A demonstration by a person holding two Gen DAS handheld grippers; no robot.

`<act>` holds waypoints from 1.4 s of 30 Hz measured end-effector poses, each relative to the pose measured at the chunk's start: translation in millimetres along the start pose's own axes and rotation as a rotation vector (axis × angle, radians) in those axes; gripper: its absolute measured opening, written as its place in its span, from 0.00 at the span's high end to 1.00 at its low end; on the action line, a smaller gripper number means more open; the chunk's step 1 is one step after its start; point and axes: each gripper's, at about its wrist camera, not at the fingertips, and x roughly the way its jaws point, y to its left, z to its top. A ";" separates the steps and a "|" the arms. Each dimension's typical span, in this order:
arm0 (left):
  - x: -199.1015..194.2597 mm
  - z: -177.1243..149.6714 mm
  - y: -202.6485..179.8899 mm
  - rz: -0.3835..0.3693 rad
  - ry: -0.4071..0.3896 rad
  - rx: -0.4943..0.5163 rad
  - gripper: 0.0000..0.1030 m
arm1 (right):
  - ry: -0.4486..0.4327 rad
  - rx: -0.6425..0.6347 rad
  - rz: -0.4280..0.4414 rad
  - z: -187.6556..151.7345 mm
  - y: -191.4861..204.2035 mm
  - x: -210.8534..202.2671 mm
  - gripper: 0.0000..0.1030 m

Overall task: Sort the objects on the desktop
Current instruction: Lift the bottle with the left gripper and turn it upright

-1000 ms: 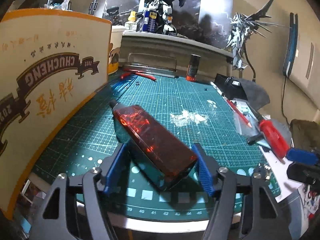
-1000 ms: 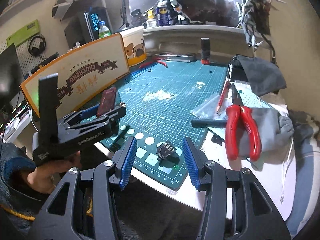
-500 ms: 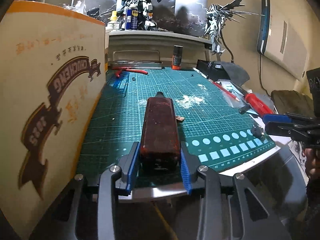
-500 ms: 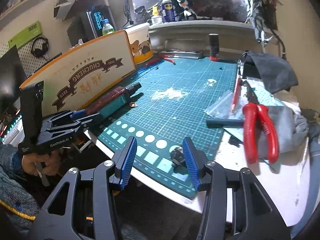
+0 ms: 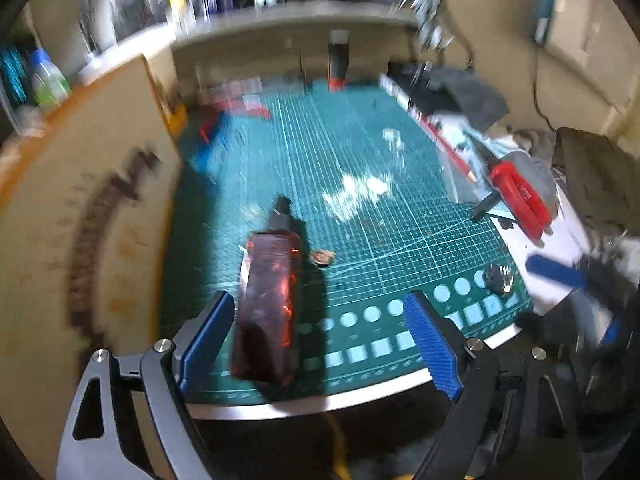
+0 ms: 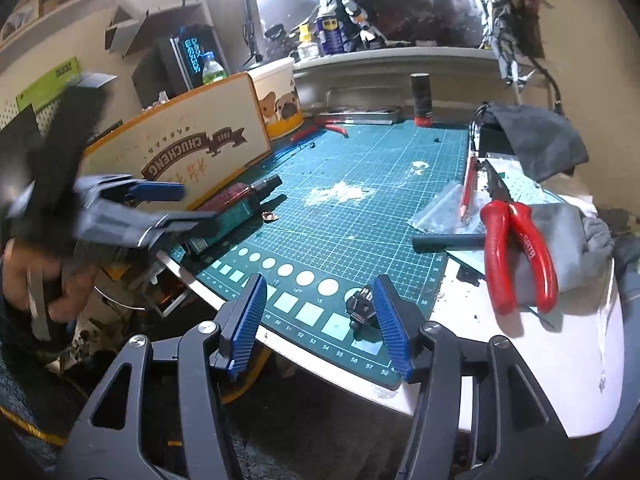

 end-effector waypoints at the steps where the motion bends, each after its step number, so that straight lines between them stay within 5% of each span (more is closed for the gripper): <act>1: 5.8 3.4 2.5 -0.001 0.027 -0.009 0.15 | -0.004 -0.001 0.002 -0.3 1.0 -1.5 0.49; 5: 29.2 17.1 12.7 -0.007 0.133 -0.047 0.15 | -0.021 -0.005 0.010 0.6 2.5 -7.4 0.49; 7: 40.9 23.9 17.7 -0.009 0.186 -0.065 0.24 | -0.031 -0.005 0.014 1.0 2.4 -9.8 0.49; 9: 51.7 27.9 20.8 0.002 0.234 -0.067 0.48 | -0.037 -0.003 0.019 1.1 2.6 -10.4 0.49; 12: 54.6 30.5 22.5 0.018 0.236 -0.055 0.62 | -0.043 -0.002 0.025 0.8 2.4 -9.2 0.49; 15: 52.3 30.2 25.6 -0.002 0.204 -0.072 0.65 | -0.046 0.000 0.033 0.8 2.1 -7.9 0.49; 26: -1.2 15.1 38.0 -0.068 -0.183 -0.132 0.65 | -0.045 0.000 0.038 4.5 5.5 -3.3 0.49; 32: -22.7 -23.7 39.3 -0.121 -0.483 -0.150 0.65 | -0.051 -0.001 0.038 9.1 9.1 -0.5 0.49; 35: -26.1 -48.6 32.9 -0.105 -0.633 -0.140 0.65 | -0.046 0.000 0.033 8.9 10.9 -0.2 0.49; 42: -27.1 -111.6 8.5 -0.027 -0.841 -0.067 0.65 | -0.051 0.008 0.026 8.2 11.3 -4.5 0.49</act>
